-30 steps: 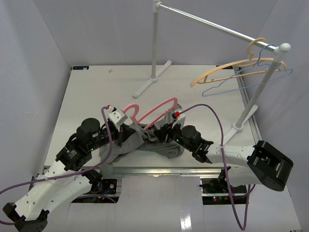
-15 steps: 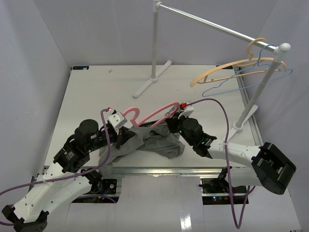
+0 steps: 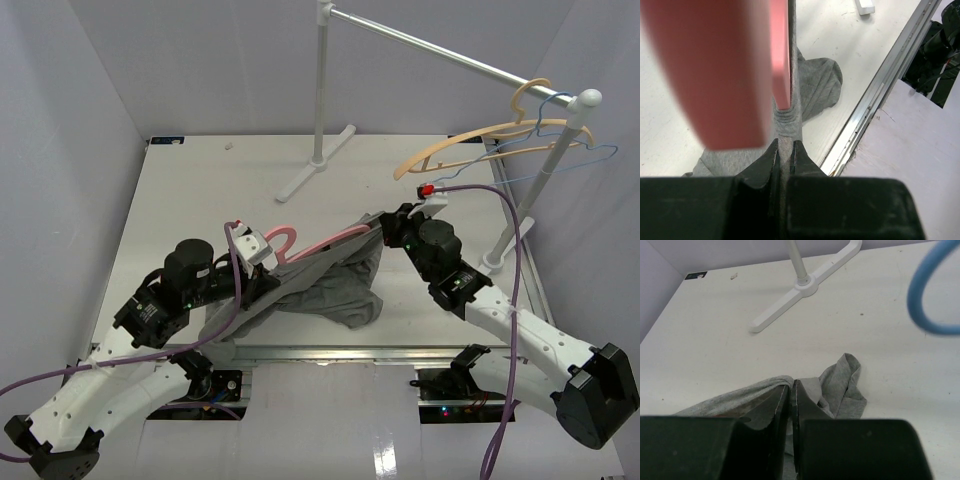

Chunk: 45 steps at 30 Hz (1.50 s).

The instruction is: Place the t-shirt on the hanger

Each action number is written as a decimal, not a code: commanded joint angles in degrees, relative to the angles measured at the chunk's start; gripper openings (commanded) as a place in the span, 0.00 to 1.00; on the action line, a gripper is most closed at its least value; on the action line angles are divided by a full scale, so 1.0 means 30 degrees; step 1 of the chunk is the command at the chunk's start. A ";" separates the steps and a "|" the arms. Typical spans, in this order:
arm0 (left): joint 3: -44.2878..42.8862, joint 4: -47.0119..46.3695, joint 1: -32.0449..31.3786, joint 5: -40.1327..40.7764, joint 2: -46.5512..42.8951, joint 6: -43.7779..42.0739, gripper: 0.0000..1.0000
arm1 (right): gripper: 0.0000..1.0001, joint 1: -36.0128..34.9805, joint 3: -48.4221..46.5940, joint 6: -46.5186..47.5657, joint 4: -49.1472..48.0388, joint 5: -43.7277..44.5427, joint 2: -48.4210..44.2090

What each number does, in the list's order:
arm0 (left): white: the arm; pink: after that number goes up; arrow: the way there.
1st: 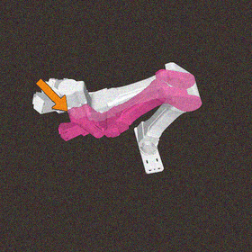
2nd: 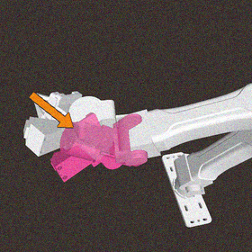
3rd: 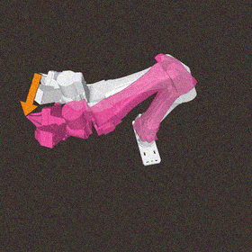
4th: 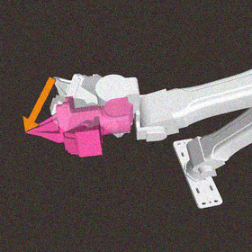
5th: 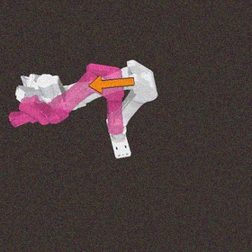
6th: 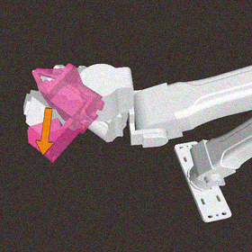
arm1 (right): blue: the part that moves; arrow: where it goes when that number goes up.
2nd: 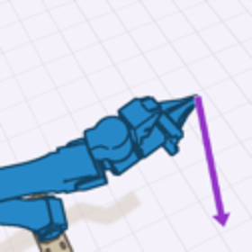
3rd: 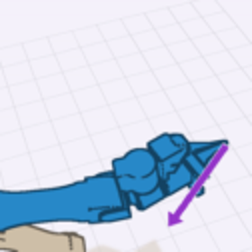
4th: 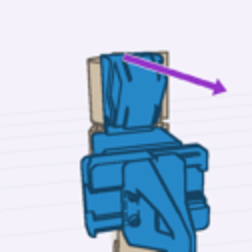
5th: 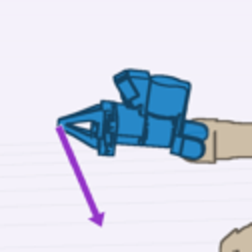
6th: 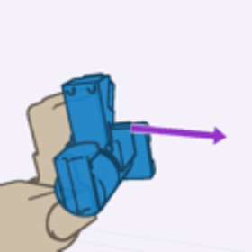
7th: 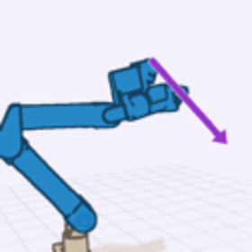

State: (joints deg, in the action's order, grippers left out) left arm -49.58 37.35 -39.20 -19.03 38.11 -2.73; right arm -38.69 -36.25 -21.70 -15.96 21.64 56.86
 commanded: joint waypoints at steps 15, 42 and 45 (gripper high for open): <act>-0.2422 -0.2329 0.0030 -0.4563 0.5280 -0.1328 0.00 | 0.08 -0.2577 -0.7426 0.6705 0.6487 -1.3021 0.0808; -0.1909 -0.3401 0.0005 -0.9305 0.5664 -0.1509 0.00 | 0.61 -0.2981 -0.7886 0.8356 0.3433 -1.9936 0.2270; -0.1979 -0.3425 0.0030 -0.9341 0.5861 -0.1426 0.00 | 0.60 -0.2971 -0.7769 0.7540 0.2014 -2.0292 0.2921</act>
State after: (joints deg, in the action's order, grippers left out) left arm -54.68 29.90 -39.11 -43.65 55.78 -7.06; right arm -47.37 -57.20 4.64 -0.61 -36.62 63.63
